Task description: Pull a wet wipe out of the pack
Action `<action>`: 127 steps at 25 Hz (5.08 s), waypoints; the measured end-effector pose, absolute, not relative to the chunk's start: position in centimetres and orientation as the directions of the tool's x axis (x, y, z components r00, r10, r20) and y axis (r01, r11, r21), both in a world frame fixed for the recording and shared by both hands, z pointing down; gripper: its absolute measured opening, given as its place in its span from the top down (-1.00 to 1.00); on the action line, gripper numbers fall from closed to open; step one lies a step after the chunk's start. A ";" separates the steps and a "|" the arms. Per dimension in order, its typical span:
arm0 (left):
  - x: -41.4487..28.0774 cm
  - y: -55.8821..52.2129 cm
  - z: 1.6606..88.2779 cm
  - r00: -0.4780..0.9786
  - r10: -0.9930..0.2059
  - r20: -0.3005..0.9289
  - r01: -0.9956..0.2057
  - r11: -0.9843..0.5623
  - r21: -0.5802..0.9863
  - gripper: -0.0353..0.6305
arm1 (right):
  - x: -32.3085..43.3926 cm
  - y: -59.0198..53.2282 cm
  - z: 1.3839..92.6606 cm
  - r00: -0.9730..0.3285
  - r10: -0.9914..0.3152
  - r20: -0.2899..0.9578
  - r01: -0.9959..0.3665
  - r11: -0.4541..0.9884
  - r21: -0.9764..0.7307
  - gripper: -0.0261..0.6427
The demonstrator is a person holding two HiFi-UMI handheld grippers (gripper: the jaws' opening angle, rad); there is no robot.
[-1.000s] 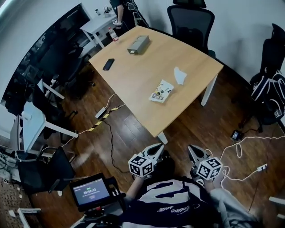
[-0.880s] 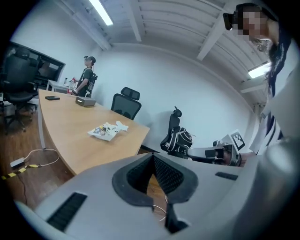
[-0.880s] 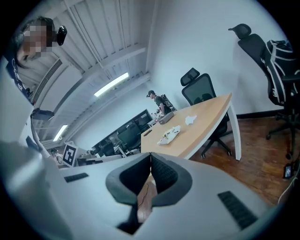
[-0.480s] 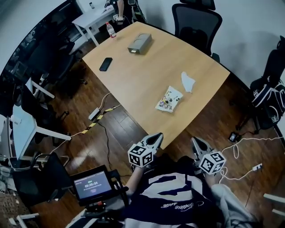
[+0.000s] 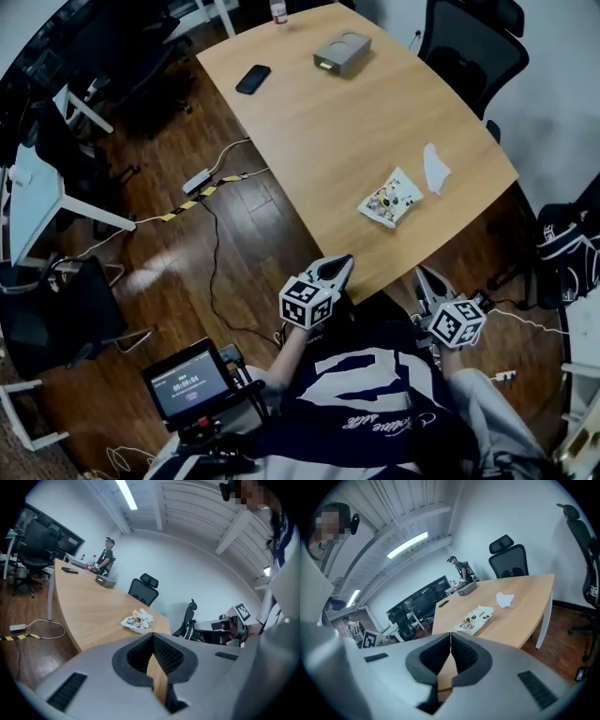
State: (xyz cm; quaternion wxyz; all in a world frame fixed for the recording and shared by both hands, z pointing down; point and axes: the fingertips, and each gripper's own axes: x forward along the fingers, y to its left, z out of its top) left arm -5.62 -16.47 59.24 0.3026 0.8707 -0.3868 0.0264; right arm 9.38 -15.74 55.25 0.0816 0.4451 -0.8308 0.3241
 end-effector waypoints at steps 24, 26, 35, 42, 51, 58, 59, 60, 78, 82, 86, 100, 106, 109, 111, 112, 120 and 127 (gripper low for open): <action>-0.3 -30.5 65.2 0.504 -0.603 0.619 -0.789 -0.613 0.045 0.88 | 5.0 -32.7 61.6 -0.643 -0.446 0.623 -0.726 0.612 -0.313 0.76; 0.4 -30.8 66.1 0.478 -0.572 0.667 -0.757 -0.653 -0.017 0.88 | 4.4 -33.3 62.3 -0.625 -0.426 0.654 -0.714 0.651 -0.258 0.70; 1.1 -30.7 67.5 0.479 -0.569 0.669 -0.775 -0.631 0.018 0.88 | 3.1 -35.4 65.3 -0.499 -0.416 0.760 -0.670 0.741 -0.034 0.69; 1.7 -30.1 67.7 0.497 -0.545 0.675 -0.740 -0.673 0.003 0.88 | 1.9 -36.1 66.2 -0.432 -0.431 0.792 -0.567 0.813 0.133 0.69; 1.6 -30.1 67.7 0.521 -0.521 0.676 -0.725 -0.688 0.028 0.88 | 1.1 -37.1 67.0 -0.415 -0.346 0.841 -0.613 0.790 0.022 0.80; 1.8 -30.1 68.1 0.520 -0.512 0.684 -0.722 -0.691 0.032 0.88 | 1.3 -37.1 67.1 -0.406 -0.325 0.854 -0.592 0.806 0.025 0.90; 1.8 -30.1 68.1 0.521 -0.510 0.685 -0.721 -0.692 0.032 0.88 | 1.3 -37.1 67.0 -0.414 -0.322 0.852 -0.596 0.803 0.014 0.91; 1.8 -30.1 68.2 0.520 -0.510 0.685 -0.720 -0.694 0.030 0.88 | 1.4 -37.2 66.9 -0.429 -0.317 0.846 -0.606 0.795 -0.009 0.92; 2.5 -29.5 68.5 0.514 -0.475 0.714 -0.685 -0.728 0.008 0.88 | 4.5 -34.6 61.5 -0.821 -0.275 0.500 -0.563 0.249 -0.788 0.93; 2.6 -29.5 68.6 0.515 -0.467 0.719 -0.681 -0.732 0.011 0.88 | 4.7 -34.1 61.1 -0.845 -0.277 0.458 -0.515 0.190 -0.836 0.93; 2.6 -29.5 68.7 0.518 -0.453 0.726 -0.676 -0.736 0.023 0.88 | 5.2 -33.7 60.9 -0.860 -0.295 0.416 -0.465 0.118 -0.877 0.93; 2.3 -29.3 68.7 0.509 -0.445 0.737 -0.676 -0.736 0.022 0.88 | 4.8 -32.1 61.3 -0.823 -0.321 0.468 -0.543 0.206 -0.814 0.93; 2.5 -29.5 68.7 0.504 -0.451 0.737 -0.680 -0.733 0.016 0.88 | 4.8 -33.6 62.3 -0.773 -0.351 0.528 -0.623 0.268 -0.735 0.93; 2.5 -29.7 68.7 0.504 -0.451 0.736 -0.680 -0.733 0.016 0.88 | 4.4 -33.7 62.6 -0.754 -0.326 0.571 -0.656 0.326 -0.681 0.75; 2.4 -29.8 68.8 0.505 -0.452 0.735 -0.680 -0.733 0.016 0.88 | 4.2 -33.6 63.0 -0.725 -0.308 0.616 -0.688 0.358 -0.631 0.56; 2.4 -29.8 68.8 0.505 -0.453 0.735 -0.680 -0.733 0.015 0.88 | 4.2 -33.5 63.3 -0.704 -0.302 0.642 -0.708 0.372 -0.601 0.51; 2.2 -29.7 68.8 0.502 -0.453 0.737 -0.682 -0.731 0.015 0.88 | 3.5 -33.9 66.5 -0.543 -0.270 0.795 -0.783 0.506 -0.362 0.90; 2.0 -29.7 68.7 0.504 -0.444 0.741 -0.683 -0.730 0.027 0.88 | 2.6 -30.9 62.7 -0.776 -0.161 0.609 -0.626 0.313 -0.715 0.90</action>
